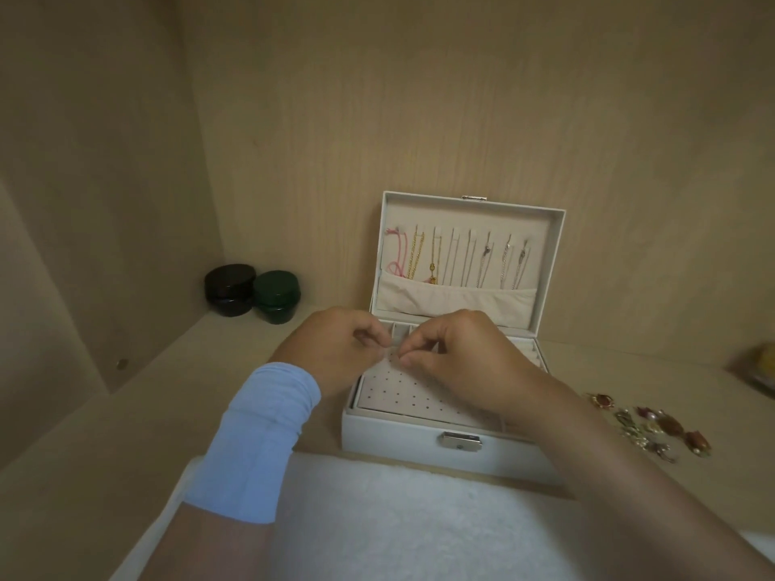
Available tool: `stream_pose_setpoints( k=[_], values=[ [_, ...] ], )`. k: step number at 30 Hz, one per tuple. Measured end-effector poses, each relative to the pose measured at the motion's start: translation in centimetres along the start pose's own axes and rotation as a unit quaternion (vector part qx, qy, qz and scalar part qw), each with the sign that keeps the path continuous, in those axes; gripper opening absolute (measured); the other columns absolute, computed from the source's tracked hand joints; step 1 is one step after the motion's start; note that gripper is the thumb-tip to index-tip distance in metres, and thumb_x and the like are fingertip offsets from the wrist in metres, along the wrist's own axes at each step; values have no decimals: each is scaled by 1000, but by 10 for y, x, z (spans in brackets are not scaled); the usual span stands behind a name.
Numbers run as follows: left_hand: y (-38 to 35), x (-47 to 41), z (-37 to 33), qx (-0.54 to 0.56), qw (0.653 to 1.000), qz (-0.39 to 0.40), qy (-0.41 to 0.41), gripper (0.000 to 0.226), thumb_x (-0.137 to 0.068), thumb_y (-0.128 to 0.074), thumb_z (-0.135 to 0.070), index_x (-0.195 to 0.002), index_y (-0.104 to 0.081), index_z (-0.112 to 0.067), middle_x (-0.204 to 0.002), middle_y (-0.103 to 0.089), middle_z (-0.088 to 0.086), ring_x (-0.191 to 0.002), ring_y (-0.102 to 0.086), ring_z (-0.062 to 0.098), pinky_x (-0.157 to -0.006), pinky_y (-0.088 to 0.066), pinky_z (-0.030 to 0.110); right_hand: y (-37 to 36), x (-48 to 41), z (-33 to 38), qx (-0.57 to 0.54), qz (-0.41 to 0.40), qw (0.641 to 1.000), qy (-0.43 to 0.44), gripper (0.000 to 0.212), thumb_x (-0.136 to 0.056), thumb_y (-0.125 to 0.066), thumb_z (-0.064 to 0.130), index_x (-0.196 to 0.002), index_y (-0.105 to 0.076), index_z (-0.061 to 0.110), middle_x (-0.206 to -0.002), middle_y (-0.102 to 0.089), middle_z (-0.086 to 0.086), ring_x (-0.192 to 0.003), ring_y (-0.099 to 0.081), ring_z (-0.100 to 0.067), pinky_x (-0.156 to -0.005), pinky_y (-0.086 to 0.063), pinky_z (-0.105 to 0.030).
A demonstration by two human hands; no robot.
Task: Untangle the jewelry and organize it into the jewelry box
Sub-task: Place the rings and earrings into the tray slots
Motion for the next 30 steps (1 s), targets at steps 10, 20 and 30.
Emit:
stream_pose_setpoints(
  k=[10, 20, 30],
  values=[
    [-3, 0, 0, -26, 999, 28, -23, 15, -85, -71, -17, -92, -74, -30, -89, -70, -12, -71, -57, -2, -72, -45, 18, -6, 2, 8, 145, -41, 988, 27, 9, -85, -72, 45, -83, -72, 36, -87, -68, 18, -82, -58, -1, -68, -41, -23],
    [-7, -1, 0, -37, 998, 30, -30, 14, -86, -71, -19, -94, -74, -30, -90, -69, -12, -71, -56, -2, -71, -43, 17, -10, 9, 13, 203, -81, 974, 65, 11, -85, -69, 41, -81, -71, 31, -80, -66, 14, -72, -52, -2, -56, -29, -14],
    [-9, 0, -5, -67, 995, 41, -54, 14, -86, -69, -21, -87, -75, -34, -85, -65, -17, -71, -53, -1, -70, -41, 19, 2, 8, 8, 121, 30, 991, 44, 20, -94, -55, 30, -96, -73, 39, -95, -59, 18, -77, -51, 3, -70, -40, -19]
  ],
)
Point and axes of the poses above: each hand's wrist, its own x-axis away from the middle knuckle, its own y-axis out of the back of the hand, z = x × y, the point moved 4 cm from there along -x, towards the middle knuckle
